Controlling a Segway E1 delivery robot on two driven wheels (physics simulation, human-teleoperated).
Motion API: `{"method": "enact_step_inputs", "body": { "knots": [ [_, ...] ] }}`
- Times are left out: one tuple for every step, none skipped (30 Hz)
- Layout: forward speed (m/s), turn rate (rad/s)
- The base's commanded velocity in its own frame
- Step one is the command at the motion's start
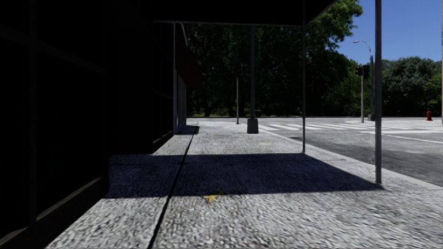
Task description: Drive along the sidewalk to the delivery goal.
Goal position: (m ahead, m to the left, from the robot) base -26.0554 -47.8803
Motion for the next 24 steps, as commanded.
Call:
{"method": "enact_step_inputs", "body": {
  "knots": [
    [2.00, 0.24],
    [2.00, 0.24],
    [2.00, 0.24],
    [2.00, 0.21],
    [2.00, 0.20],
    [2.00, 0.20],
    [2.00, 0.20],
    [2.00, 0.14],
    [2.00, 0.00],
    [2.00, 0.00],
    [2.00, 0.00],
    [2.00, 0.00],
    [2.00, 0.00],
    [2.00, 0.00],
    [2.00, 0.00],
    [2.00, 0.00],
    [2.00, 0.00],
    [2.00, 0.00],
    [2.00, 0.00],
    [2.00, 0.00],
    [2.00, 0.00],
    [2.00, 0.00],
    [2.00, 0.00],
    [2.00, 0.00]
  ]
}}
